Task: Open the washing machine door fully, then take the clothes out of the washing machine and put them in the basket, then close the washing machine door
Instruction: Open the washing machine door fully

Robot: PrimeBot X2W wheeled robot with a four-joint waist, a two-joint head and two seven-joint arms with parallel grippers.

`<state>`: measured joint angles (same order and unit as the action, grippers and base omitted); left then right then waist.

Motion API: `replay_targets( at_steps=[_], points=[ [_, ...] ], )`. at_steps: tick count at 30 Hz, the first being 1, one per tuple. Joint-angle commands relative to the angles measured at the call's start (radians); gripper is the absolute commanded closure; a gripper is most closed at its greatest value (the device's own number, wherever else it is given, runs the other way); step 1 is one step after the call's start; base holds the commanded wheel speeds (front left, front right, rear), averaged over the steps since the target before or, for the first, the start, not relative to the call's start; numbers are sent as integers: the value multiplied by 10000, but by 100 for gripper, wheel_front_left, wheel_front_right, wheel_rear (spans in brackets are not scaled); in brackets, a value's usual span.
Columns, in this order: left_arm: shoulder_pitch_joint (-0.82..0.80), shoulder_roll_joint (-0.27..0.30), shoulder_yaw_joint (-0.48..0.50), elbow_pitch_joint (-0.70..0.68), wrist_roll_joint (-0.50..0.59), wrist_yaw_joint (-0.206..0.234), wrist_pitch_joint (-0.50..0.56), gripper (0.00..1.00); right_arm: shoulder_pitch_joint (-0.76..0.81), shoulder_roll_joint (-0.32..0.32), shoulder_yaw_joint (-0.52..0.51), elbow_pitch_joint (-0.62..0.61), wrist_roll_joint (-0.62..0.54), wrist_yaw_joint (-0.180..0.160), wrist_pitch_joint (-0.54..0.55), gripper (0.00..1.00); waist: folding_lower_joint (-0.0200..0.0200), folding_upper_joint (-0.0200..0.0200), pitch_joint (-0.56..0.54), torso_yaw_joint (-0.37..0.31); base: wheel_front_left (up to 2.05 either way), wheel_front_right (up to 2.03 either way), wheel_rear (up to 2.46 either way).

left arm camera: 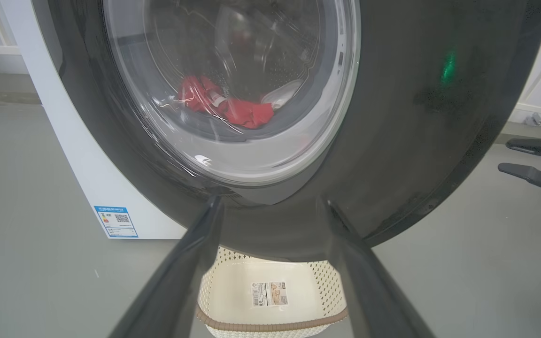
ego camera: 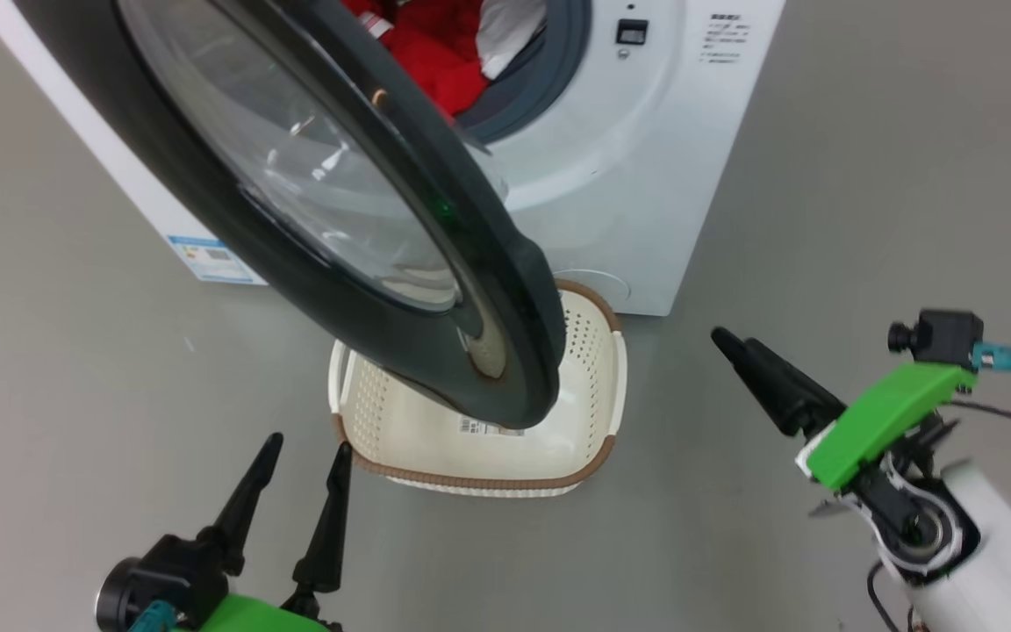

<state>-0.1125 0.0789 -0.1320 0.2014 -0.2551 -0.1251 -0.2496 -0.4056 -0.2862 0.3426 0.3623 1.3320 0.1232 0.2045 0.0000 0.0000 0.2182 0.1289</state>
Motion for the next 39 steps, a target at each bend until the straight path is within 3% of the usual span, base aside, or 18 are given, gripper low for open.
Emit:
replay_targets(
  at_steps=[1, 13, 20, 25, 35, 39],
  points=[
    [56, 200, 418, -247, 53, -56, -122, 0, 288, -151, 211, -361, -258, 75, -406, 0, 0, 0, -146, -202, 0, 0, 0],
    [726, 143, 870, -136, 103, -56, -122, 0, 1820, -1088, 1875, -26, -2088, 75, -3363, 0, 0, 0, -827, -739, 0, 0, 0],
    [988, 117, 1007, -99, 167, -56, -122, 0, 2312, -1321, 1951, 420, -2848, 75, -4557, 0, 0, 0, -1076, -903, 0, 0, 0],
    [1084, 100, 1150, -118, 209, -56, -122, 0, 2796, -912, 375, 213, -4546, 75, -4656, 0, 0, 0, -1128, -1026, 0, 0, 0],
    [1081, 76, 1242, -314, 310, -56, -122, 0, 4279, 902, -2781, -1415, -8439, 75, -4661, 0, 0, 0, -1081, -1074, 0, 0, 0],
    [1062, 72, 1235, -402, 321, -56, -122, 0, 4599, 1412, -3391, -1843, -9045, 75, -4661, 0, 0, 0, -1043, -1029, 0, 0, 0]
  ],
)
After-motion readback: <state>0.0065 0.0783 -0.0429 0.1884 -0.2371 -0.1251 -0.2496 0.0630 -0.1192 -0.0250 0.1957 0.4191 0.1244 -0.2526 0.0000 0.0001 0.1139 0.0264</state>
